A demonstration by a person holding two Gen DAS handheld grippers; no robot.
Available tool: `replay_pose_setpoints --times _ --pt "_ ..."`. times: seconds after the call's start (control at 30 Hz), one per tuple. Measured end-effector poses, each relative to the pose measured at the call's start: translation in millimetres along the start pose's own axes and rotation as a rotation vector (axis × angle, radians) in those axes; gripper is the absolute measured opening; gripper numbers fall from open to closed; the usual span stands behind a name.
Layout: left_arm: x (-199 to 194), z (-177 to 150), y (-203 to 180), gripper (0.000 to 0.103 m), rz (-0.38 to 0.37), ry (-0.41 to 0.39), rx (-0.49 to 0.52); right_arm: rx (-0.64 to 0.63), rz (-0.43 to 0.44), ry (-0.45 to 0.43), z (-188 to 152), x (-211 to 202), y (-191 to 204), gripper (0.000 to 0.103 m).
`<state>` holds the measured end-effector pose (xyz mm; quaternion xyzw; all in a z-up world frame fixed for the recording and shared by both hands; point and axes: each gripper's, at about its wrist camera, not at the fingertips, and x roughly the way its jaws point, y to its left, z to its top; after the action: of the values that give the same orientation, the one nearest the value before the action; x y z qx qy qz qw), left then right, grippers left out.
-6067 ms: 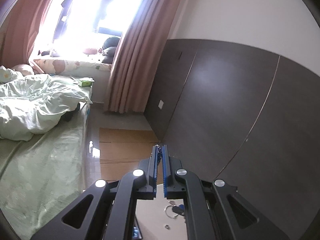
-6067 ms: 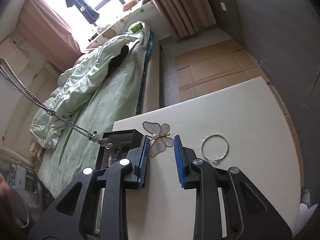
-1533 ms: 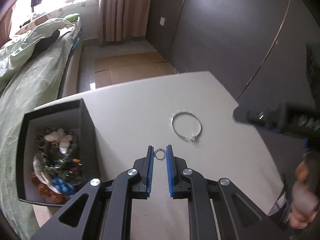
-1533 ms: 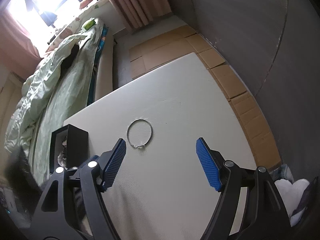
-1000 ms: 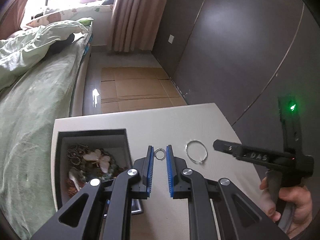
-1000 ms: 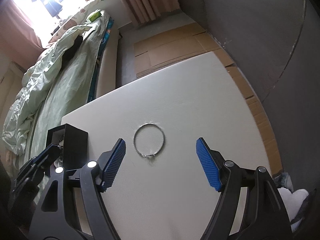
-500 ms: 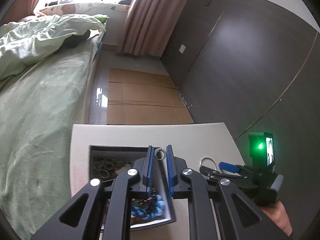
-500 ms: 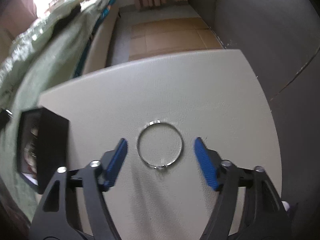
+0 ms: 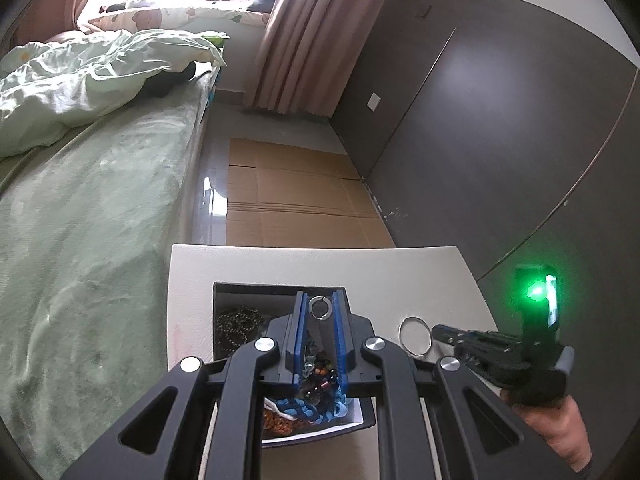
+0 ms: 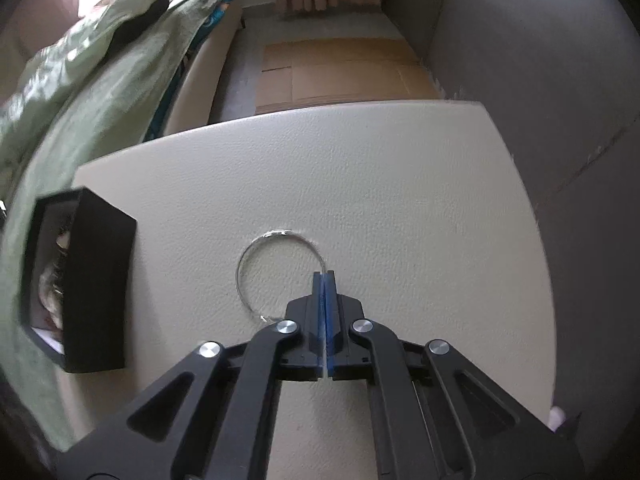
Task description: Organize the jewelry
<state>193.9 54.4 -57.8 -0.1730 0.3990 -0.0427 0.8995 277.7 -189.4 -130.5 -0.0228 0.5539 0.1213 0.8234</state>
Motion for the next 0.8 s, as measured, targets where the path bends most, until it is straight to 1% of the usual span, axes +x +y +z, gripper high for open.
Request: replay_pose_setpoints --times 0.07,0.17,0.3,0.47,0.53,0.57,0.6,0.63,0.67,0.8 --pt "1.3 -1.5 1.1 0.011 0.006 0.005 0.001 0.000 0.005 -0.007 0.2 -4.3 0.9 0.002" --pt "3.4 -3.8 1.5 0.011 0.016 0.013 0.002 0.013 0.050 -0.007 0.7 -8.3 -0.8 0.002" --pt "4.1 -5.7 1.2 0.011 0.022 0.017 0.006 0.071 0.119 -0.017 1.4 -18.1 -14.3 0.003" --pt "5.1 -4.5 2.7 0.011 0.020 0.016 0.002 0.173 0.164 0.004 4.5 -14.7 -38.5 0.004" --pt "7.5 -3.3 3.6 0.011 0.018 0.023 0.000 0.180 0.154 0.008 6.8 -12.2 -39.8 0.017" --pt "9.2 -2.9 3.9 0.011 0.017 0.028 -0.001 0.172 0.154 0.004 7.0 -12.4 -37.7 0.040" --pt "11.7 -2.5 4.8 0.011 0.017 0.035 -0.003 0.156 0.150 -0.005 8.1 -13.1 -32.3 0.069" --pt "13.4 -2.0 5.8 0.011 0.018 0.040 -0.005 0.145 0.144 -0.015 9.3 -13.4 -28.6 0.078" --pt "16.1 -1.5 7.2 0.011 0.018 0.048 -0.008 0.119 0.137 -0.036 11.5 -15.3 -20.7 0.082" --pt "29.3 -1.1 13.5 0.011 0.012 0.100 -0.033 0.033 0.126 -0.027 16.9 -5.6 6.1 0.080"
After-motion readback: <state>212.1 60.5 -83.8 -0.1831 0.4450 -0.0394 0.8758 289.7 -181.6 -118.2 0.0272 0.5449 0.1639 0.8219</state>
